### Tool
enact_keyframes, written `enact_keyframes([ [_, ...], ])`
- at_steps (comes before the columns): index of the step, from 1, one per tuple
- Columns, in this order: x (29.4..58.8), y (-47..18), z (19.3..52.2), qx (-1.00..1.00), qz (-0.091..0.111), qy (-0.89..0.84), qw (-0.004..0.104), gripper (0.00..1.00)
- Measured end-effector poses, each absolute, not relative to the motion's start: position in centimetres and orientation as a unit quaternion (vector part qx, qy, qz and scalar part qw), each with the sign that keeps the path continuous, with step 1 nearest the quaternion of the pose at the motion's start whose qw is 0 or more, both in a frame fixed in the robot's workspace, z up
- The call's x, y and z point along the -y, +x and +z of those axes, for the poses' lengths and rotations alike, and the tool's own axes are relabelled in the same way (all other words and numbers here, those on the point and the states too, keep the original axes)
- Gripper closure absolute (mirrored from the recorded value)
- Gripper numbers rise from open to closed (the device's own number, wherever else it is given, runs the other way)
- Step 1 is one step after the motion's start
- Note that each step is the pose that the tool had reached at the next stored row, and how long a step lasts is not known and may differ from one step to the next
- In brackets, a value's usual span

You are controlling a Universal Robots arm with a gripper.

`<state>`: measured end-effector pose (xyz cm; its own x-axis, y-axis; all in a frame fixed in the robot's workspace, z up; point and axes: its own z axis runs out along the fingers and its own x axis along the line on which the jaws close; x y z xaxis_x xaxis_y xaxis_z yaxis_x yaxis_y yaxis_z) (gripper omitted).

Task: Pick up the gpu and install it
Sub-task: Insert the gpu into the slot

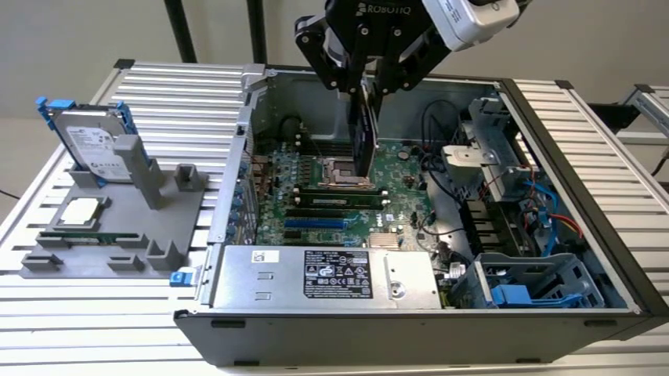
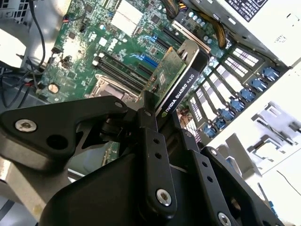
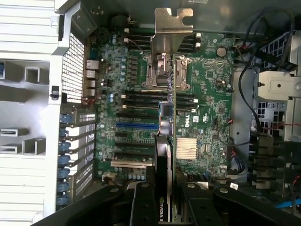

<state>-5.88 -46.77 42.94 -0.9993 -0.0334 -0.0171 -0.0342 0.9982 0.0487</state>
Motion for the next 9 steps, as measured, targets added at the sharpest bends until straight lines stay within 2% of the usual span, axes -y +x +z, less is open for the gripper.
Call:
enact_keyframes([
  [9,46.77,-5.88,42.93,-0.999,0.025,-0.034,0.008,1.00],
])
